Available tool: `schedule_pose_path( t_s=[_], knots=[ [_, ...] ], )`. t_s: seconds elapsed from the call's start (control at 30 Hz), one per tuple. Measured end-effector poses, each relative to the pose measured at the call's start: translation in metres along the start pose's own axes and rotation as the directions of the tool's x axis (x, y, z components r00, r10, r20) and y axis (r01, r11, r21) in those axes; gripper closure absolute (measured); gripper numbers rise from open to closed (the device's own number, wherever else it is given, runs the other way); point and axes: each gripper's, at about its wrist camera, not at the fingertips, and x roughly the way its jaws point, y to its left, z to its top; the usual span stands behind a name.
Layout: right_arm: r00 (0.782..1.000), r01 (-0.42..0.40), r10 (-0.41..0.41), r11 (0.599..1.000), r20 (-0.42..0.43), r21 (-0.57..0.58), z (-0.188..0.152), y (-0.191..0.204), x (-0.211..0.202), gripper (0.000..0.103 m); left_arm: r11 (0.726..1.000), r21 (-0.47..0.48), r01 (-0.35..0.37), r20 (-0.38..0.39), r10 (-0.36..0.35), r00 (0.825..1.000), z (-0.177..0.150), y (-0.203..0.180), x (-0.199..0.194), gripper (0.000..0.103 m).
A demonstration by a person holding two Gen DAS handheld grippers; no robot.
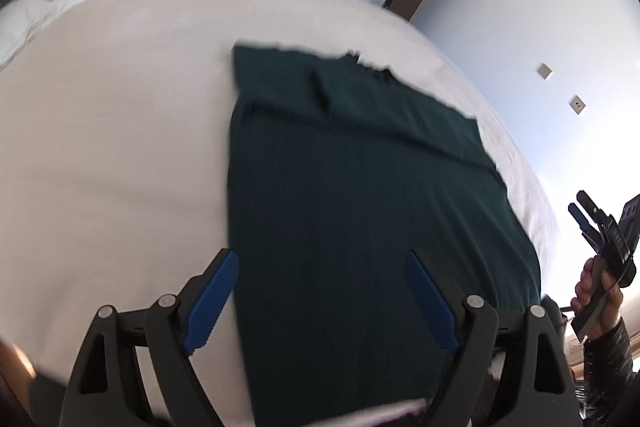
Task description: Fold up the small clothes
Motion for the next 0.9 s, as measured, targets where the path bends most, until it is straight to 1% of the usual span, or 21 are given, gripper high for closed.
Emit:
schedule_pose_path(
  t_s=[0.1, 0.17, 0.27, 0.33, 0.43, 0.53, 0.6, 0.63, 0.7, 0.8, 0.9],
  knots=[
    [0.996, -0.021, 0.026, 0.998, -0.088, 0.057, -0.013, -0.007, -0.009, 0.019, 0.999, -0.053, 0.000, -0.023, -0.001, 1.000, -0.024, 0.009, -0.007, 0.016],
    [0.990, -0.028, 0.040, 0.995, -0.139, 0.092, -0.024, -0.013, -0.013, 0.019, 0.993, -0.120, -0.004, -0.047, -0.002, 0.999, -0.038, 0.021, -0.009, 0.016],
    [0.984, -0.039, 0.058, 0.993, -0.170, 0.113, -0.037, -0.018, -0.018, 0.019, 0.983, -0.183, -0.003, -0.078, -0.011, 0.997, -0.052, 0.035, -0.010, 0.016],
    [0.976, -0.062, 0.088, 0.989, -0.197, 0.131, -0.046, -0.022, -0.019, 0.019, 0.979, -0.201, 0.010, -0.091, -0.029, 0.995, -0.059, 0.038, -0.010, 0.018],
    [0.965, -0.089, 0.121, 0.986, -0.232, 0.143, -0.055, -0.022, -0.019, 0.019, 0.982, -0.188, 0.013, -0.124, -0.037, 0.992, -0.067, 0.036, -0.006, 0.022],
    [0.953, -0.121, 0.159, 0.980, -0.257, 0.156, -0.061, -0.023, -0.019, 0.019, 0.989, -0.146, 0.010, -0.158, -0.033, 0.987, -0.072, 0.029, -0.002, 0.028],
    [0.946, -0.143, 0.182, 0.977, -0.269, 0.158, -0.062, -0.022, -0.018, 0.019, 0.990, -0.137, 0.017, -0.170, -0.040, 0.985, -0.074, 0.029, 0.000, 0.038],
    [0.942, -0.158, 0.196, 0.975, -0.274, 0.156, -0.064, -0.021, -0.018, 0.019, 0.990, -0.140, 0.023, -0.173, -0.048, 0.984, -0.076, 0.031, 0.001, 0.040],
    [0.935, -0.178, 0.214, 0.973, -0.282, 0.150, -0.064, -0.019, -0.020, 0.019, 0.987, -0.155, 0.033, -0.181, -0.061, 0.982, -0.079, 0.036, 0.003, 0.053],
    [0.924, -0.193, 0.232, 0.969, -0.304, 0.153, -0.066, -0.018, -0.018, 0.019, 0.980, -0.187, 0.064, -0.185, -0.099, 0.978, -0.083, 0.042, 0.005, 0.054],
    [0.919, -0.191, 0.234, 0.968, -0.318, 0.161, -0.067, -0.021, -0.018, 0.019, 0.971, -0.219, 0.096, -0.193, -0.140, 0.971, -0.083, 0.049, 0.006, 0.054]
  ],
)
